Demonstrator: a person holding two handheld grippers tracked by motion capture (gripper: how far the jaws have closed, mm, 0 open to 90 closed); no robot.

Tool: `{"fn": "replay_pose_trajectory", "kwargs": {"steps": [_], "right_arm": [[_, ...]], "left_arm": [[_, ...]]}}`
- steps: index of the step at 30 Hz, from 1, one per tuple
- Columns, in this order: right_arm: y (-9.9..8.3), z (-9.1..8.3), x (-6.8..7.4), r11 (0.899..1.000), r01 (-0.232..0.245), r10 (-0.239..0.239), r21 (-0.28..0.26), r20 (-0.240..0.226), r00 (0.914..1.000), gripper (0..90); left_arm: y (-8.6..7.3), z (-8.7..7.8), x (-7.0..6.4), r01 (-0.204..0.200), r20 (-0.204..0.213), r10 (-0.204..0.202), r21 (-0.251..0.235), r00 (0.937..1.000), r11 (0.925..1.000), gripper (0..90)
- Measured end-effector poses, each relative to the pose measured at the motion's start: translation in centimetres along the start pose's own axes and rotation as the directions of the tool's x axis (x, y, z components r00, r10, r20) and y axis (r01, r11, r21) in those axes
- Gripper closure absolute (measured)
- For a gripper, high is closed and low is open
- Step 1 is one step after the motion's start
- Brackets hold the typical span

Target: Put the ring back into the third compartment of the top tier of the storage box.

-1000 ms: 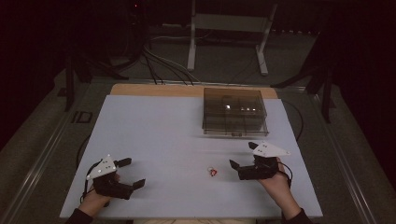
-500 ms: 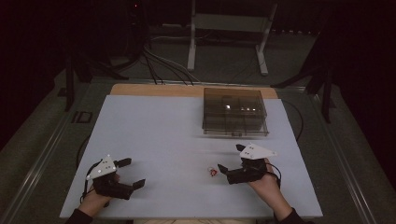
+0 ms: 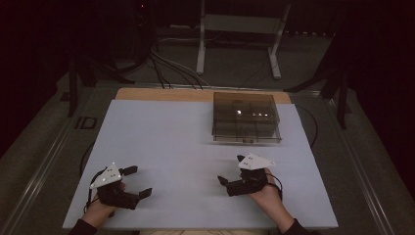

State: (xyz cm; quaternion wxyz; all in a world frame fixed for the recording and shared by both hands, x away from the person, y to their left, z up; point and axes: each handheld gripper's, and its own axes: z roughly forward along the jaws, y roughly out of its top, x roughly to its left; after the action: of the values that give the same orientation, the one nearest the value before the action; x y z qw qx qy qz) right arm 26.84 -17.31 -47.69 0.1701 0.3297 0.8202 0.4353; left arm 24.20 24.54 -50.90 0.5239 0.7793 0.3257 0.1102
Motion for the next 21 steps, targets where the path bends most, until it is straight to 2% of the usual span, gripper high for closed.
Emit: {"fn": "replay_pose_trajectory", "kwargs": {"steps": [5,12,16,21], "right_arm": [[-0.5,1.0,0.6,0.999,0.014,-0.014,0.051,-0.003,0.9999,3.2],[-0.9,1.7,1.1,0.996,-0.011,0.009,0.091,0.023,0.9997,6.2],[-1.4,2.0,1.5,0.994,-0.008,0.004,0.113,0.035,0.9994,15.5],[-1.7,2.4,1.5,0.99,-0.014,0.01,0.143,0.029,0.9995,22.5]], "left_arm": [[0.0,0.0,0.0,0.001,0.002,-0.001,-0.001,1.0,1.0,0.0],[0.0,0.0,0.0,0.001,0.003,-0.001,-0.002,1.0,1.0,0.0],[0.0,0.0,0.0,0.001,0.003,-0.001,-0.002,1.0,1.0,0.0],[0.0,0.0,0.0,0.0,0.002,0.0,-0.001,1.0,1.0,0.0]]}}
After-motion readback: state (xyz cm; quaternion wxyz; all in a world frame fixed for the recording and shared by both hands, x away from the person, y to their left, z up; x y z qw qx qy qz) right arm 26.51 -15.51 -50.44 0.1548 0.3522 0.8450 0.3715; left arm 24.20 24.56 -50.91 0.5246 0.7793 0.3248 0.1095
